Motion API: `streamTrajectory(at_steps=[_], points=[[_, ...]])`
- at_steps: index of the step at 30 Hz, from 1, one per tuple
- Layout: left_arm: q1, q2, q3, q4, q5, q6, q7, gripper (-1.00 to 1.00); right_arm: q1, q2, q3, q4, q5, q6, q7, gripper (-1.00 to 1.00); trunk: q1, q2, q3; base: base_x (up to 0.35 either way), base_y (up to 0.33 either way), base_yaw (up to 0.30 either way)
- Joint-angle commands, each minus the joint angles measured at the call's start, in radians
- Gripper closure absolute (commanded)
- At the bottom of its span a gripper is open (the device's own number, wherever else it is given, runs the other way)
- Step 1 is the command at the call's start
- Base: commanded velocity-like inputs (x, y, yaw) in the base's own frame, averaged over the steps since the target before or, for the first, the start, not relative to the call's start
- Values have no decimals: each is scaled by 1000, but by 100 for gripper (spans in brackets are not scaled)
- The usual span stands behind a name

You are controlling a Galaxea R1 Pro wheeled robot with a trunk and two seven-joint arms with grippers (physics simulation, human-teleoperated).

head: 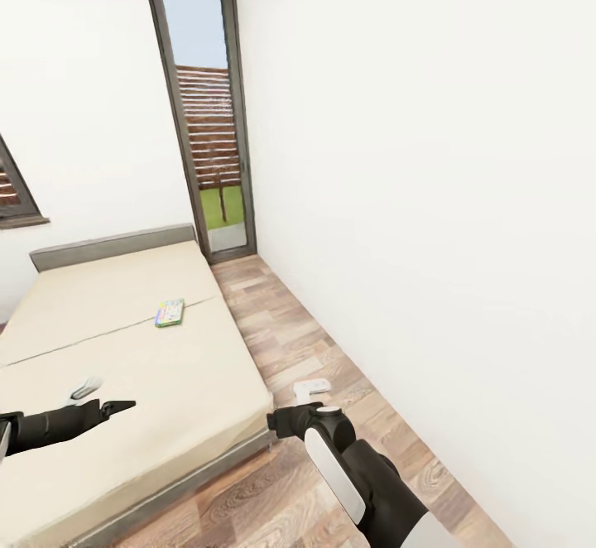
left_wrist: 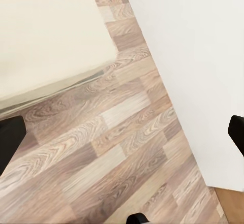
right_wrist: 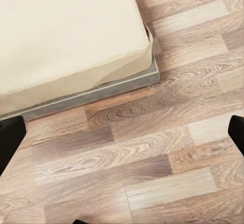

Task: Put all the toys in the child's room - the three board games (two on the bed and one on the table), the two jigsaw puzzles on the table, and the tennis ball on the table - inside the toy box on the table in the child's room.

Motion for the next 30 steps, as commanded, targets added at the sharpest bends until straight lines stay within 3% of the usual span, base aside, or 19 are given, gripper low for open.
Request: streamTrajectory(at_steps=[1,6,11,14,30], points=[[-2,0,5,-1,-10,7,-9,-100,-2,0,2,-1,-10,2,-10,-100,1,-2,-3,28,0,265],[-2,-2,5,-1,-10,7,-9,-100,-2,0,9,-3,-10,1,-10,-100,1,-2,-4,111,-7,276],[-2,-6,7,-1,-10,8,-9,-100,-1,0,75,-1,-6,-2,-10,-100,1,-2,-5,215,-128,286],[-2,-7,6,-1,-9,20,-9,-100,-1,0,87,-2,-5,-3,-11,-100,1,-2,-5,238,-184,287],[-2,-5,5,-1,-9,39,-9,-100,-1,0,94,-5,-5,-5,-44,-100,1,-2,-5,215,-197,265]])
